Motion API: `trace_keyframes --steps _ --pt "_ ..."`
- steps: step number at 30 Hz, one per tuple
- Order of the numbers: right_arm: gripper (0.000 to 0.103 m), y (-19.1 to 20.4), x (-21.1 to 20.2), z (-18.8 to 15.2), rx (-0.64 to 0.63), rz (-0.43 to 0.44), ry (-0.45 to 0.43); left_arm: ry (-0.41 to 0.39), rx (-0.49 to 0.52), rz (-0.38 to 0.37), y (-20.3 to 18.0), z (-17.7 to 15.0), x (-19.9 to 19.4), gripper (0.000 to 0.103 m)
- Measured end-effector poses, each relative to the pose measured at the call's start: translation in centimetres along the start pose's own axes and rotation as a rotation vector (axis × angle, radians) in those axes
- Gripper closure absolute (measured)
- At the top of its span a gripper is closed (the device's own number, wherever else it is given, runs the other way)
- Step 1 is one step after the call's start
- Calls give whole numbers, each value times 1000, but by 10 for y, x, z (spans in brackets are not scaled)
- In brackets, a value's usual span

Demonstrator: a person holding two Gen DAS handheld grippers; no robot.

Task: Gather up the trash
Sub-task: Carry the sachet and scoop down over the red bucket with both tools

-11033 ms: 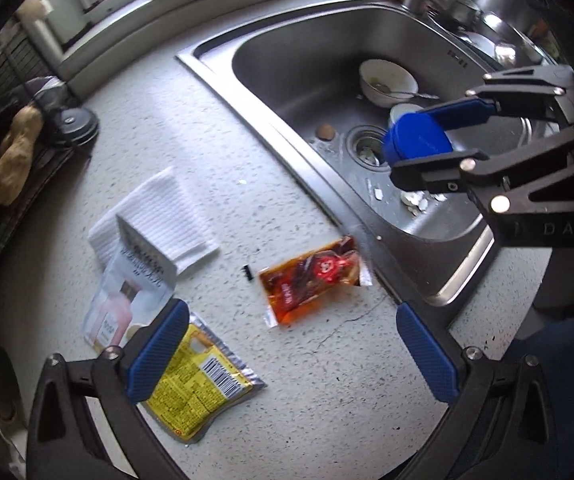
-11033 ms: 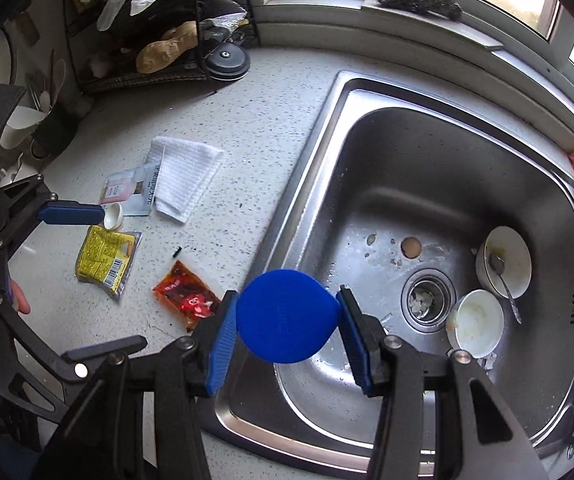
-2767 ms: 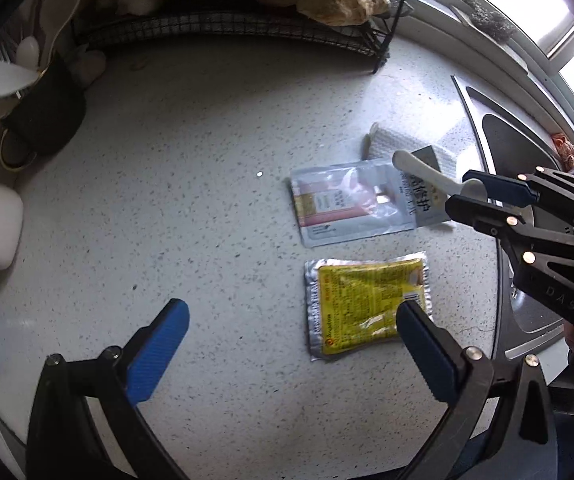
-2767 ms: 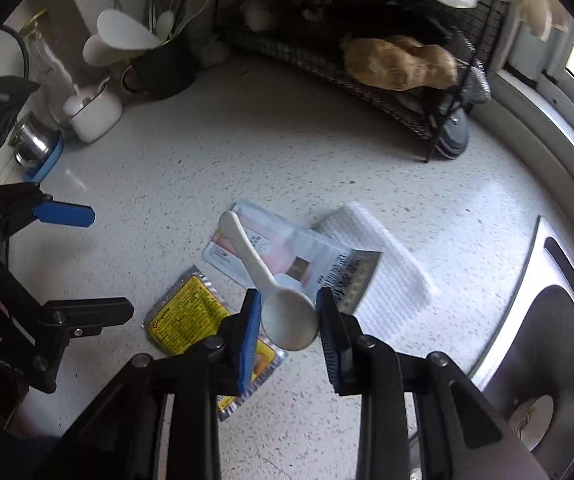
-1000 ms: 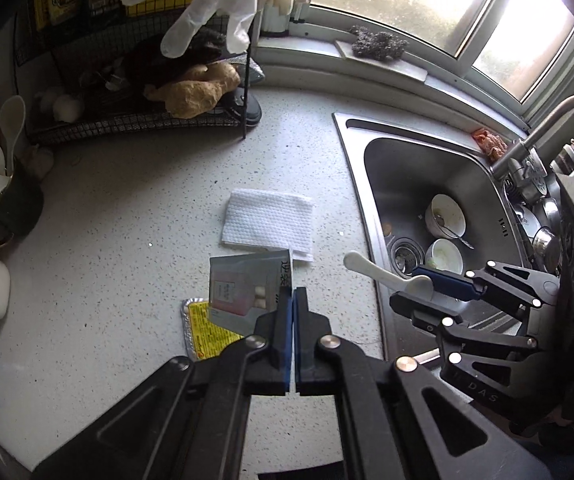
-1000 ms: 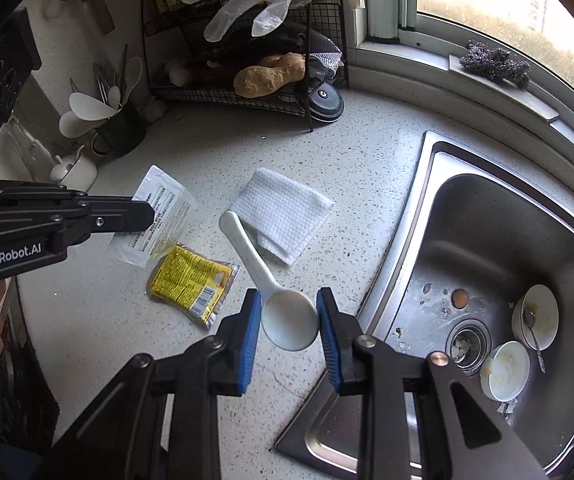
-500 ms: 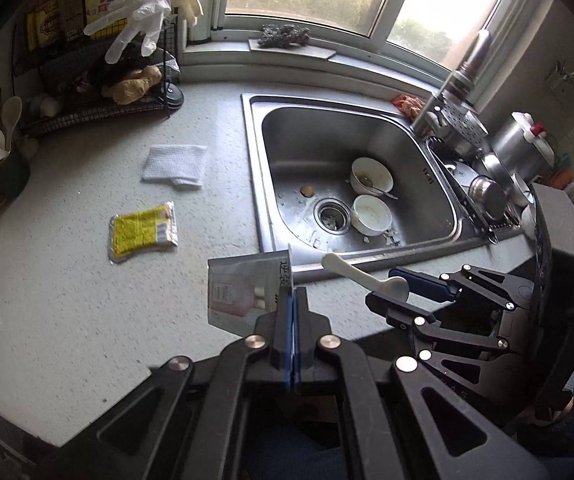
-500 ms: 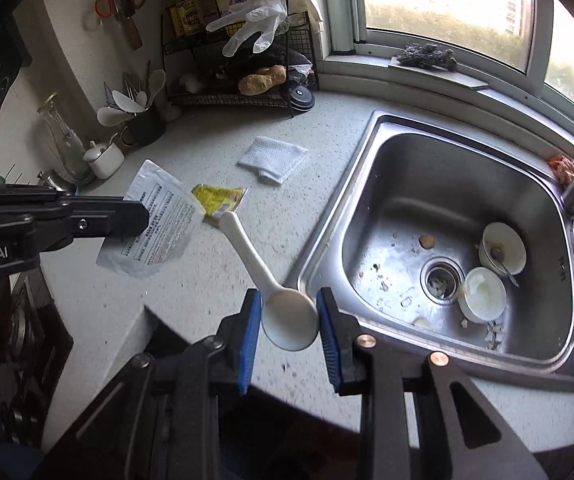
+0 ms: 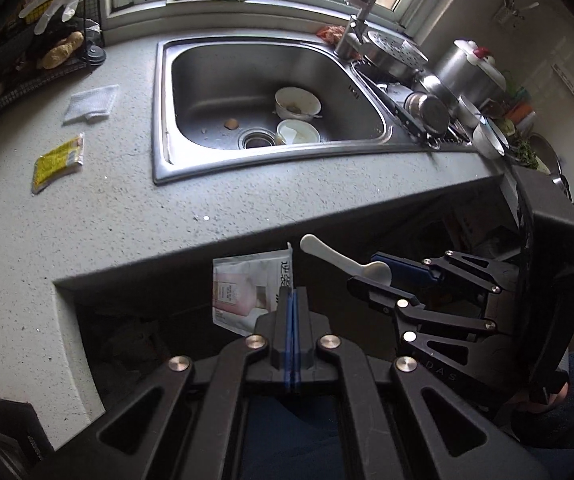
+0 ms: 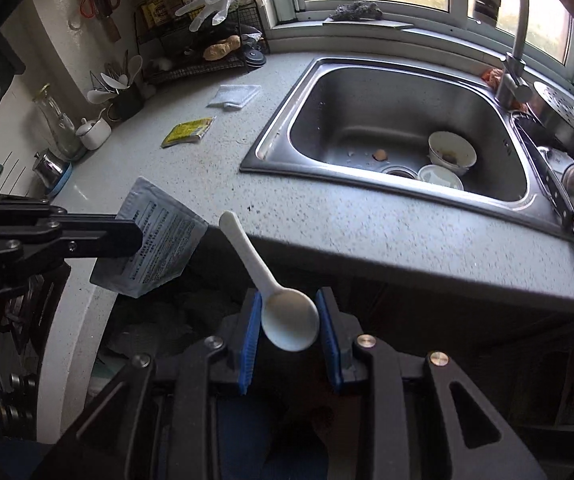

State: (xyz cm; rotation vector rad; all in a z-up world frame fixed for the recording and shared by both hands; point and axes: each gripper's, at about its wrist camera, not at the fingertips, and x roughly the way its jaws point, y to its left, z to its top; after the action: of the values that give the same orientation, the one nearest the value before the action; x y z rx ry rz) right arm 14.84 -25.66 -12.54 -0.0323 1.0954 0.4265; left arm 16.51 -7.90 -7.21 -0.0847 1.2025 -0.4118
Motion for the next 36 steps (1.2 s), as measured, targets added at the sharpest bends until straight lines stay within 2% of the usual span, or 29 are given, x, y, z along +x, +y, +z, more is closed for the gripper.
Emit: trace_keyframes --steps 2,10,16,26,32,36 --pt "76 -7 2 -9 40 15 -2 39 2 -11 -1 -2 20 103" --pt "76 -41 54 -47 141 -51 100 197 46 -51 -4 -20 119 103" --pt "76 -67 102 -75 192 -70 124 237 38 -97 3 -40 191 103" --pt "76 -116 214 -130 257 -76 192 308 -29 -82 14 -82 340 103" --pt "76 -136 260 -155 284 -79 195 321 -16 -45 8 -92 405 103" --pt "76 -147 281 -168 303 -81 198 340 -9 -36 10 -99 429 103"
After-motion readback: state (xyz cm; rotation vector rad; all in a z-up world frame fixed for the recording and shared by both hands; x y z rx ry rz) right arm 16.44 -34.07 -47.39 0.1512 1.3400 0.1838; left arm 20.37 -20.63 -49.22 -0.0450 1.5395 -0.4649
